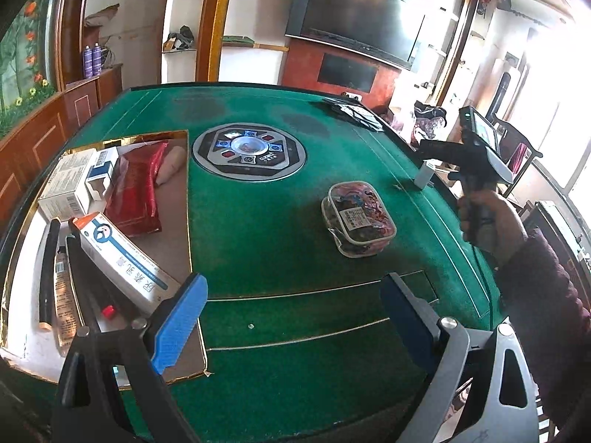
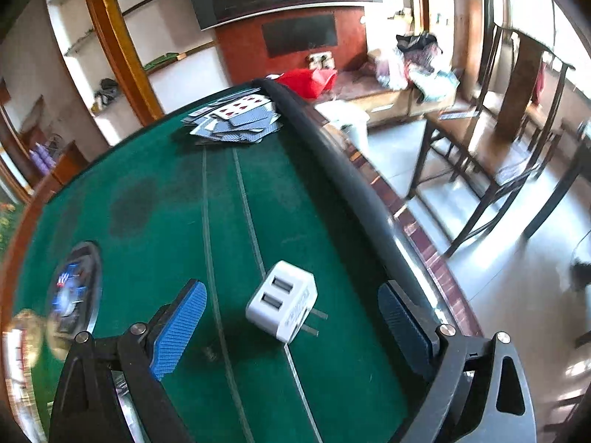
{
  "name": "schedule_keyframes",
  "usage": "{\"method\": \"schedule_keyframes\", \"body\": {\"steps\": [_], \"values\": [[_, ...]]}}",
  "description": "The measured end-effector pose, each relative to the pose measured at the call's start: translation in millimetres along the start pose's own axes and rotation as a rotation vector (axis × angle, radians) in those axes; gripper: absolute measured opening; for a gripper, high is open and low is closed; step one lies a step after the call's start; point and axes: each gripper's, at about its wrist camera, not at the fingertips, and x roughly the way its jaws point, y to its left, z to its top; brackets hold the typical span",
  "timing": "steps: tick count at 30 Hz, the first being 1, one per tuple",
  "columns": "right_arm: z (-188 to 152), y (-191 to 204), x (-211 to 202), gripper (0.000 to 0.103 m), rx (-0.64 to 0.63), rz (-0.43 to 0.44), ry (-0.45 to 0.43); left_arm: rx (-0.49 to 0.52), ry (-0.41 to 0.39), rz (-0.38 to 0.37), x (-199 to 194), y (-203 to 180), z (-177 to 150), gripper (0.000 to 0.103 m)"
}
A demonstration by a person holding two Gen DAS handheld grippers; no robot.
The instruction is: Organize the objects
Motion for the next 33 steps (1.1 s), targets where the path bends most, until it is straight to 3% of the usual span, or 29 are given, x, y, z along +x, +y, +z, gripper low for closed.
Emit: {"method": "schedule_keyframes", "body": {"steps": [4,7,8,12,22,33], "values": [[-2.6,2.9,12.3,0.074,-0.018,-0.044,0.039,-0.003,0.008,0.000,2.0,-1.7,-0.1,0.094],[-6.1,4.5,20.3,0.042,-0.031,-0.042,0.073,-0.004,0.017,-0.001,5.4,-5.0,0.4,0.094],[-8.1,5.0,21.0,0.040,-0.042,-0.053,0.069,-0.002,0.021,0.000,7.3,-6.6,0.7,0.094],[-17.7,8.1,14.8,0.039,-0.094,-0.054,0.061,0.014,0.047,0.008,18.7,-14.5,3.6,0.094],[-74.2,16.2,-30.5,0.039,-0.179,0.119,0.134,-0.083,0.175,-0.077,74.2,-24.7,21.1,0.094],[-136.9,19.1,-75.8,0.039,-0.230,0.188,0.145,-0.045,0.185,-0.045,117.7,-52.7,40.5,0.094]]}}
